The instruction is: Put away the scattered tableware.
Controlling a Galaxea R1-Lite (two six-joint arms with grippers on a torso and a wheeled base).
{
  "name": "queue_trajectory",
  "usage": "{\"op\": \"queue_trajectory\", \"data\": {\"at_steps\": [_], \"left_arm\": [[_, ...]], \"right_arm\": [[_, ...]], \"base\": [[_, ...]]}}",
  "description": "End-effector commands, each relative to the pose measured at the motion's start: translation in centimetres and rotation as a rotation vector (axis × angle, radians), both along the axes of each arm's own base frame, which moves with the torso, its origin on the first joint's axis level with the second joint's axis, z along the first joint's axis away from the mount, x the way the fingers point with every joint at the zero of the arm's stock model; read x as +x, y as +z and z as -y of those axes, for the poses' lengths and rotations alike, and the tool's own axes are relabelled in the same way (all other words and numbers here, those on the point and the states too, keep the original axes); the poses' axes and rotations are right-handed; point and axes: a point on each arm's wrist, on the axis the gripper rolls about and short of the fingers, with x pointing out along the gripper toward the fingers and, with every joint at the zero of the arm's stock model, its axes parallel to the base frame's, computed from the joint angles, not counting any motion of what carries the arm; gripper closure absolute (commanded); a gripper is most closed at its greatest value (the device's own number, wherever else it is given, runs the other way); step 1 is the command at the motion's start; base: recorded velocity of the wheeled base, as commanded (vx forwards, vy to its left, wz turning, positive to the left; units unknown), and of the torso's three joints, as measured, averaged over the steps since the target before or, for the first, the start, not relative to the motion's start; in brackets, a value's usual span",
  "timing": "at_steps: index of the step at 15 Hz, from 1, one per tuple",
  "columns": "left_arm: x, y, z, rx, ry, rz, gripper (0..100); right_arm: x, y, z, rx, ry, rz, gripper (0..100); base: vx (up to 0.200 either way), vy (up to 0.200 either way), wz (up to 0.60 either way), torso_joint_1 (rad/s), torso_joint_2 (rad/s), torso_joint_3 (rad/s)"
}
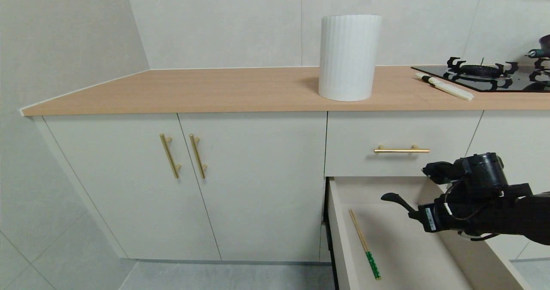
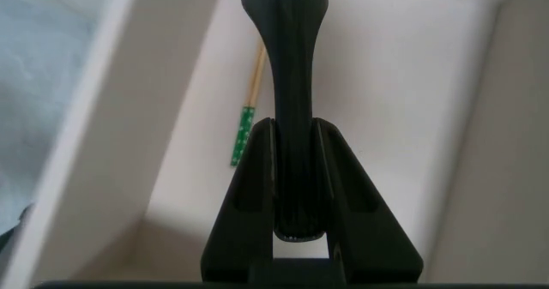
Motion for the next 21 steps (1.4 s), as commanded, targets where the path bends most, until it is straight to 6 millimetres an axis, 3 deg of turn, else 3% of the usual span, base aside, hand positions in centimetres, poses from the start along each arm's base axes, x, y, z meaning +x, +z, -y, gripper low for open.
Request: {"op": "queue_trajectory", "data": {"at_steps": [1,3,8,19,20,21], "left_arm": [[0.0,0.0,0.0,0.000,0.000,0.000,0],[0.0,0.0,0.0,0.000,0.000,0.000,0],[0.0,0.0,0.0,0.000,0.000,0.000,0],[0.0,0.0,0.0,0.000,0.000,0.000,0],[0.0,0.0,0.0,0.000,0.000,0.000,0],[0.0,0.0,0.0,0.000,0.000,0.000,0]], "right_arm": [[2.4,-5.3,-0.2,-0.037,-0.063,-0.101,100],[3.3,-8.2,-0.1,-0.048,-0.085,-0.117,100],[4.3,-11.3,0.2,-0.082,-0.133,-0.151,100],[4.8,-12.0,0.5,-0.095,-0.154,-0.157,100],[4.8,-12.0,0.5,-0.095,-0.154,-0.157,0],[4.8,-12.0,0.5,-0.095,-0.154,-0.157,0]], "base": [[0.000,0.000,0.00,0.000,0.00,0.000],[0.000,0.000,0.00,0.000,0.00,0.000],[0.000,0.000,0.00,0.000,0.00,0.000],[0.000,0.000,0.00,0.000,0.00,0.000],[0.000,0.000,0.00,0.000,0.00,0.000],[0.000,0.000,0.00,0.000,0.00,0.000]]}}
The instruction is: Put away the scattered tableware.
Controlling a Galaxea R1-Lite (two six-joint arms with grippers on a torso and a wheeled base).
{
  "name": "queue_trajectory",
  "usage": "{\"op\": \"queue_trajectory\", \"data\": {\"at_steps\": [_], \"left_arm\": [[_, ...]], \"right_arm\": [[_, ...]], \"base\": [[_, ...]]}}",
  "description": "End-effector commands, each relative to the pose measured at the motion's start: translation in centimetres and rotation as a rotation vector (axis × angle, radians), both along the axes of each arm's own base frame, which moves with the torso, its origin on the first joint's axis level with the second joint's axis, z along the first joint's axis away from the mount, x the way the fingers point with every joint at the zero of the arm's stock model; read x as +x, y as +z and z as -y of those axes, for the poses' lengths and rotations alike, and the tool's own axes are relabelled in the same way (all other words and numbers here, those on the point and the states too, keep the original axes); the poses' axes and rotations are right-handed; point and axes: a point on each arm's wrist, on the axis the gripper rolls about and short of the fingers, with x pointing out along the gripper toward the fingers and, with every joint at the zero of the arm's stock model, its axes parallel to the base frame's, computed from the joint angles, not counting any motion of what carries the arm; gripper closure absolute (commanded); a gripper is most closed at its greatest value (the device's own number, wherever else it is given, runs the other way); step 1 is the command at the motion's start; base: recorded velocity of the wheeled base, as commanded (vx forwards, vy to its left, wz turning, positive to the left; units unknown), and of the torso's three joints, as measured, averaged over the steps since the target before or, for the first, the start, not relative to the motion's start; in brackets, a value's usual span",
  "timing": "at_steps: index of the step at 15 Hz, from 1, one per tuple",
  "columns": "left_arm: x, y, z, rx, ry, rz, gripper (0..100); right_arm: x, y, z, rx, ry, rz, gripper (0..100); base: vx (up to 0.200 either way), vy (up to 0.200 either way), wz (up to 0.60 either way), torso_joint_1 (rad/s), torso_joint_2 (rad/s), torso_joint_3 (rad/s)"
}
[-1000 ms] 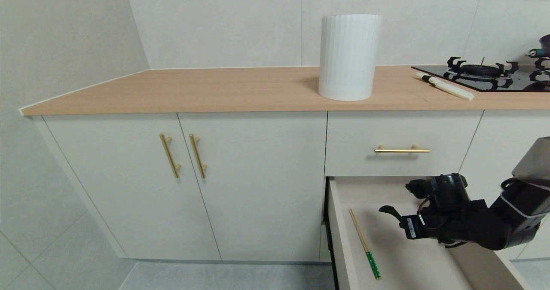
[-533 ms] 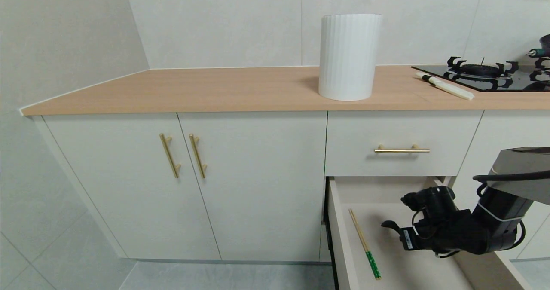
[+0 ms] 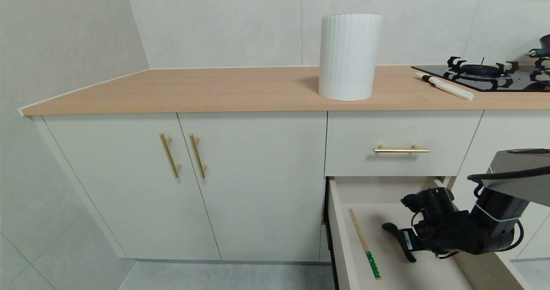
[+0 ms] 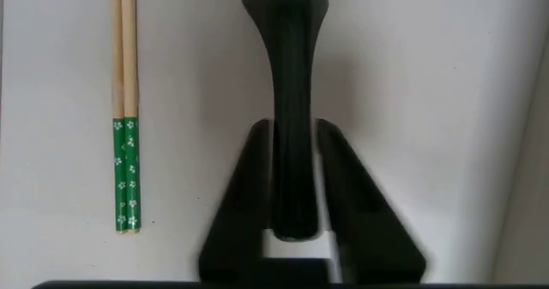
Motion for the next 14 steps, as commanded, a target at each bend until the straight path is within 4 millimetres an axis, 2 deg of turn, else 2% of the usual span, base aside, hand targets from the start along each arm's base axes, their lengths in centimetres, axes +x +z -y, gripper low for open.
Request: {"op": "queue_trajectory", "data": {"at_steps": [1,7,10,11,13,14], "left_arm": [[0.0,0.0,0.0,0.000,0.000,0.000,0],[0.0,0.0,0.0,0.000,0.000,0.000,0],[0.0,0.0,0.0,0.000,0.000,0.000,0],[0.0,0.0,0.0,0.000,0.000,0.000,0],[0.0,0.0,0.0,0.000,0.000,0.000,0],[0.0,0.0,0.0,0.000,0.000,0.000,0]], "right_arm": [[0.0,0.0,0.0,0.000,0.000,0.001,0],[-0.1,0.9,0.0,0.004,-0.001,0.022,0],[-1.0,3.9,0.2,0.027,-0.020,0.081,0],[-1.9,6.6,0.4,0.039,-0.022,0.136,0],[-4.1,9.7,0.6,0.057,-0.021,0.162,0],[-5.8,11.3,0.8,0.072,-0.010,0.168,0]], "base": [[0.000,0.000,0.00,0.000,0.00,0.000],[0.000,0.000,0.00,0.000,0.00,0.000],[0.000,0.000,0.00,0.000,0.00,0.000],[0.000,0.000,0.00,0.000,0.00,0.000],[0.000,0.000,0.00,0.000,0.00,0.000],[0.000,0.000,0.00,0.000,0.00,0.000]]}}
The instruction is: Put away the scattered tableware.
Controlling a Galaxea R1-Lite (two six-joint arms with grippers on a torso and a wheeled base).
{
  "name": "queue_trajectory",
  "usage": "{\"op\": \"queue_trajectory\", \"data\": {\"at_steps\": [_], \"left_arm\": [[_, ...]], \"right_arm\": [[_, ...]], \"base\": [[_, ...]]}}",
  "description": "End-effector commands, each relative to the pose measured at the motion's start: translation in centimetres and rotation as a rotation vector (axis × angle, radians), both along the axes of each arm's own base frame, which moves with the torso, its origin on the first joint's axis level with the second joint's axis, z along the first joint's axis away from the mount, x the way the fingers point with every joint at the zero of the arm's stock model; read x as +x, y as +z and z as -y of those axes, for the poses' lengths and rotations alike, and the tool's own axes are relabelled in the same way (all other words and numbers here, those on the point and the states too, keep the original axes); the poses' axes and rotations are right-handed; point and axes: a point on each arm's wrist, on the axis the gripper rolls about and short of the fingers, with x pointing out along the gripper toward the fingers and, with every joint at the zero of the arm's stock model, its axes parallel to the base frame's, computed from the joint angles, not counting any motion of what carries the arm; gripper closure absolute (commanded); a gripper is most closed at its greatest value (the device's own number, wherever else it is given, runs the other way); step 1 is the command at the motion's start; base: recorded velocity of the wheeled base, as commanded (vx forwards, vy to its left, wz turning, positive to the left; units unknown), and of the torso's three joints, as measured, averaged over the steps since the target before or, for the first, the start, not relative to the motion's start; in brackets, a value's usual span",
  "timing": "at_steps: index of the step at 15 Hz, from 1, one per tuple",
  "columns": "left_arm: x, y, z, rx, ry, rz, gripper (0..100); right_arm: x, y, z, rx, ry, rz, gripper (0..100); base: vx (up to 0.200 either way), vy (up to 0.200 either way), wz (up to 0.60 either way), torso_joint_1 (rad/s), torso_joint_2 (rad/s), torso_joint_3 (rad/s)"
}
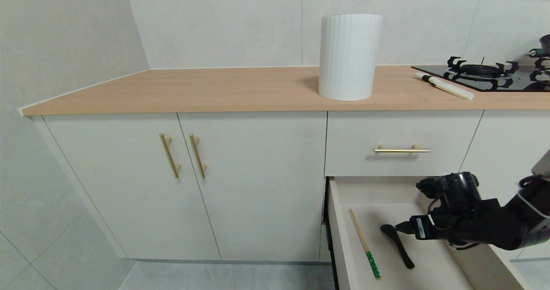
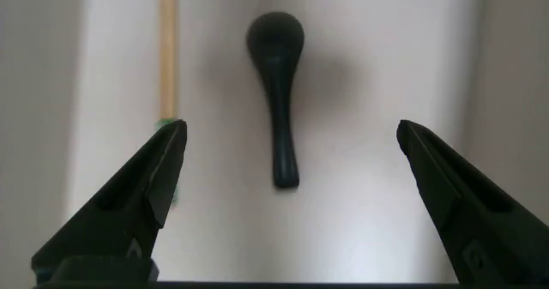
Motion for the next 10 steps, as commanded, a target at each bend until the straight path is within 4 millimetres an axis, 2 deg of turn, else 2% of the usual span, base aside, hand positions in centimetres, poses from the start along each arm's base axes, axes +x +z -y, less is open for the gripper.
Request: {"op": "queue_trajectory", "data": {"at_steps": [1,2,3,7,8,10], "left_arm": [[0.0,0.0,0.0,0.000,0.000,0.000,0],[0.0,0.0,0.0,0.000,0.000,0.000,0],[0.0,0.0,0.0,0.000,0.000,0.000,0],[0.0,0.0,0.0,-0.001,0.000,0.000,0],[0.0,0.0,0.0,-0.001,0.000,0.000,0],[0.0,0.0,0.0,-0.001,0.000,0.000,0]], "right_arm": [[-4.6,5.6,0.4,0.050,0.028,0.083,0],[-5.5,6.3,0.5,0.067,0.048,0.084,0],[-7.5,7.8,0.4,0.088,0.083,0.086,0],[-11.2,11.0,-1.2,0.112,0.204,0.114,0],[-12.6,12.0,-1.7,0.113,0.250,0.115,0],[-13.9,13.2,-1.9,0.117,0.282,0.118,0]], "base": [[0.000,0.000,0.00,0.000,0.00,0.000],[0.000,0.000,0.00,0.000,0.00,0.000],[0.000,0.000,0.00,0.000,0.00,0.000],[0.000,0.000,0.00,0.000,0.00,0.000],[-0.200,0.000,0.00,0.007,0.00,0.007],[-0.200,0.000,0.00,0.015,0.00,0.000]]}}
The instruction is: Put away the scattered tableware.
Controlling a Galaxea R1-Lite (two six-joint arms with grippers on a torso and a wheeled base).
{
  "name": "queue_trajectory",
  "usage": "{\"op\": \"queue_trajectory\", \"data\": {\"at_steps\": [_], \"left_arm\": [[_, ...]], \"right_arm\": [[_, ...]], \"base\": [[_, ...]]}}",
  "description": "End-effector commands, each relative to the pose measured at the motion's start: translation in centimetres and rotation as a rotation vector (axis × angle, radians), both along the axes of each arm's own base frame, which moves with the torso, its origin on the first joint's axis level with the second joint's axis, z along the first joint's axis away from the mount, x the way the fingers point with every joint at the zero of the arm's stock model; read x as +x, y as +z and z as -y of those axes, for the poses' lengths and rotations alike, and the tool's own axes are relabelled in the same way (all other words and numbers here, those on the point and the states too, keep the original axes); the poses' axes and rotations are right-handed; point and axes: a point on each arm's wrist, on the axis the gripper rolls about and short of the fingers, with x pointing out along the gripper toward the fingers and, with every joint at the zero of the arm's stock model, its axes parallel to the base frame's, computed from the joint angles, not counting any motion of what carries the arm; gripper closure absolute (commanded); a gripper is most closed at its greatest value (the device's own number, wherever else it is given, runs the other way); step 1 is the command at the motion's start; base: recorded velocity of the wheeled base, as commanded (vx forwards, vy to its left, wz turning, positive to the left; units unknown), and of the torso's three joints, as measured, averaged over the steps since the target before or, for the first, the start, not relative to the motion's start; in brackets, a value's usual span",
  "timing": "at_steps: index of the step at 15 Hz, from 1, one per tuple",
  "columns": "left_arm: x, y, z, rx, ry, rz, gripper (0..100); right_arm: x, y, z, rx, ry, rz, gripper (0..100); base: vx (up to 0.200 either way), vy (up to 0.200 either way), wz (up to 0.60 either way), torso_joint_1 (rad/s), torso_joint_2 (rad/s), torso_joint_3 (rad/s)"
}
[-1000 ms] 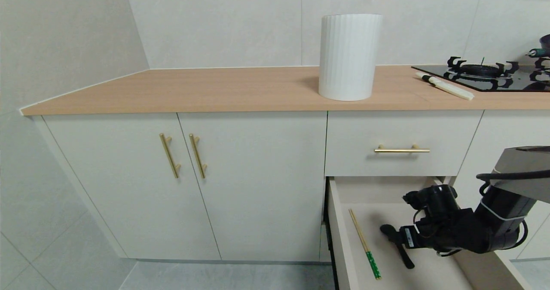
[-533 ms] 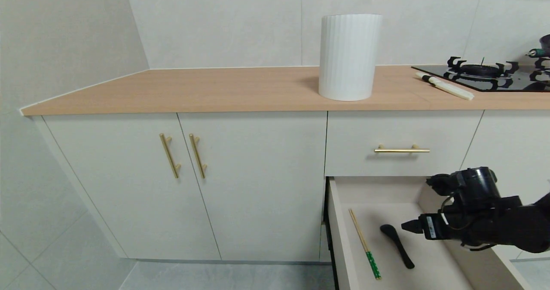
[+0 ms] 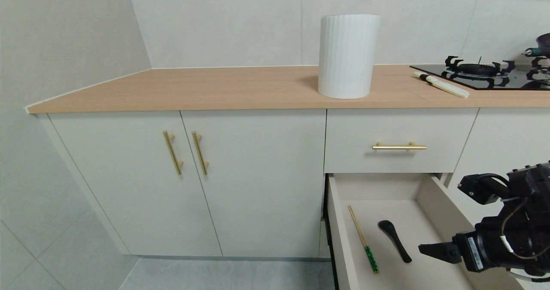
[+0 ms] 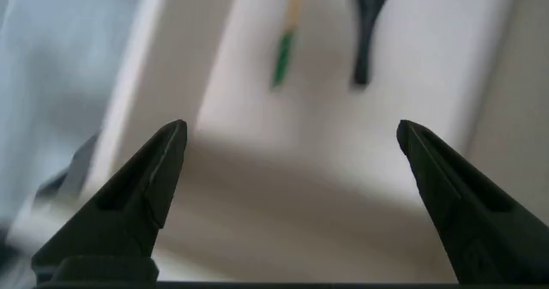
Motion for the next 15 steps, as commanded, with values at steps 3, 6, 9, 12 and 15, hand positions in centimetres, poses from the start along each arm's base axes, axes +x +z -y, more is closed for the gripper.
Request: {"op": "queue_trajectory", "data": {"at_steps": [3,6,9,12,15], "left_arm": [[0.0,0.0,0.0,0.000,0.000,0.000,0],[0.0,0.0,0.0,0.000,0.000,0.000,0],[0.0,0.0,0.0,0.000,0.000,0.000,0],[0.0,0.0,0.0,0.001,0.000,0.000,0],[0.0,0.0,0.0,0.001,0.000,0.000,0]], "right_arm": [[-2.4,2.9,-0.1,0.029,0.051,0.085,0],[-3.0,2.2,-0.5,-0.025,0.120,0.024,0],[-3.4,0.9,-0.9,-0.100,0.197,-0.102,0],[-2.0,-1.1,-1.7,-0.144,0.210,-0.222,0],[-0.3,-3.1,-2.4,-0.185,0.187,-0.325,0]], "base": [[-0.200,0.000,0.00,-0.006,0.00,0.006],[-0.133,0.000,0.00,0.000,0.00,0.003],[0.000,0.000,0.00,0.000,0.00,0.000],[0.000,0.000,0.00,0.000,0.00,0.000],[0.000,0.000,0.00,0.000,0.00,0.000]]}}
